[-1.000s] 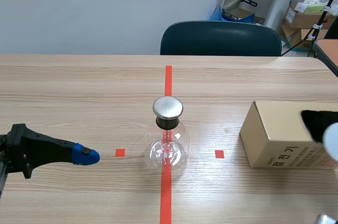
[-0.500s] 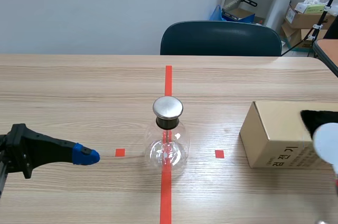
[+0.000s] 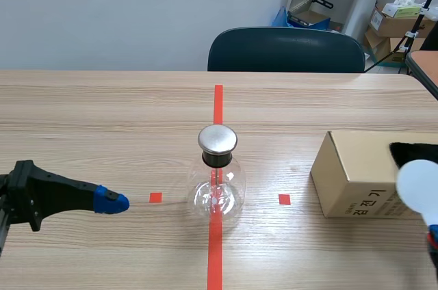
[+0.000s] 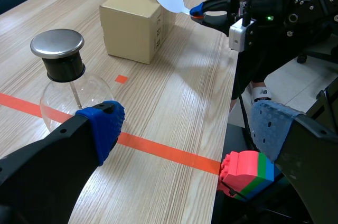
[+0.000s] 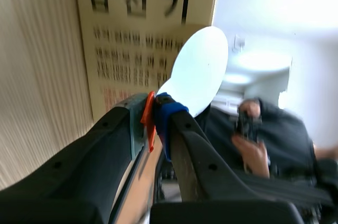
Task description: Do the electroscope experiment
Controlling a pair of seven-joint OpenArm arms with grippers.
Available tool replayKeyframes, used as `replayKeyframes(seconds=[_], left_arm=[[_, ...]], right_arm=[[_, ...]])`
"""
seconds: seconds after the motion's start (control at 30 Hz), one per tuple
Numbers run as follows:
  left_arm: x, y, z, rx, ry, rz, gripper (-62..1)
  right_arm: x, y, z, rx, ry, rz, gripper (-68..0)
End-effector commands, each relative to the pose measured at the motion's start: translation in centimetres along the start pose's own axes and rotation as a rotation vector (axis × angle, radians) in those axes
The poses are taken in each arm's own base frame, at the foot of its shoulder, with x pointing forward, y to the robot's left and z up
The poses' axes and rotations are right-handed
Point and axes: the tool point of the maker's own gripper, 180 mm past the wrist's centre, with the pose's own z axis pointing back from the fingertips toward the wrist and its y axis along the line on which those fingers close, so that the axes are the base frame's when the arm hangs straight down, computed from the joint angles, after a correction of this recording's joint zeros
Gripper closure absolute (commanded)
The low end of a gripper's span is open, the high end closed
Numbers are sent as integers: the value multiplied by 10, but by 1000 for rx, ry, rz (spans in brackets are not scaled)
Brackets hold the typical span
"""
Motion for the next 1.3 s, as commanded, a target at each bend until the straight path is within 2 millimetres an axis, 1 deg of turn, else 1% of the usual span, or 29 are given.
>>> replayKeyframes(seconds=[0.0, 0.07, 0.13, 0.17, 0.27, 0.33, 0.57, 0.77, 0.8, 0.87, 0.93, 0.97, 1.07, 1.17, 1.27], left_arm=[[9, -1, -3, -2, -37, 0, -512], [9, -1, -3, -2, -37, 0, -512], [9, -1, -3, -2, -37, 0, -512], [9, -1, -3, -2, -37, 0, -512], [9, -1, -3, -1, -37, 0, -512], [9, -1, -3, -1, -35, -1, -512], [-8, 3, -7, 26, 53, -6, -512], [-12, 2, -18, 54, 56, 13, -511], [-14, 3, -21, 69, 60, 8, -503], [-17, 6, -26, 98, 68, -22, -455], [-22, 9, -31, 129, 81, -51, -353], [-24, 10, -34, 143, 90, -74, -281], [-33, 13, -43, 179, 117, -144, -20], [-41, 14, -52, 205, 131, -208, -12], [-50, 21, -60, 262, 138, -254, -12]], right_arm=[[-22, -13, 1, -54, 103, 31, -20], [-34, -13, 3, -55, 171, 30, -20], [-34, -13, 3, -55, 174, 30, -20], [-31, -13, 2, -54, 154, 31, -20], [-11, -13, 0, -52, 45, 34, -20], [-3, -12, 0, -52, -1, 35, -20], [-2, -12, 0, -52, 0, 31, -19], [-1, -12, -1, -52, -6, 36, -19], [-1, -12, -1, -52, -11, 37, -19], [-1, -12, -1, -52, -10, 36, -19], [-3, -13, -1, -53, -11, 41, -19], [-4, -15, -2, -57, -11, 45, -19], [-8, -27, -4, -94, 1, 47, -19], [-12, -51, -11, -165, 17, 49, -19], [-13, -79, -17, -242, 26, 67, -19]])
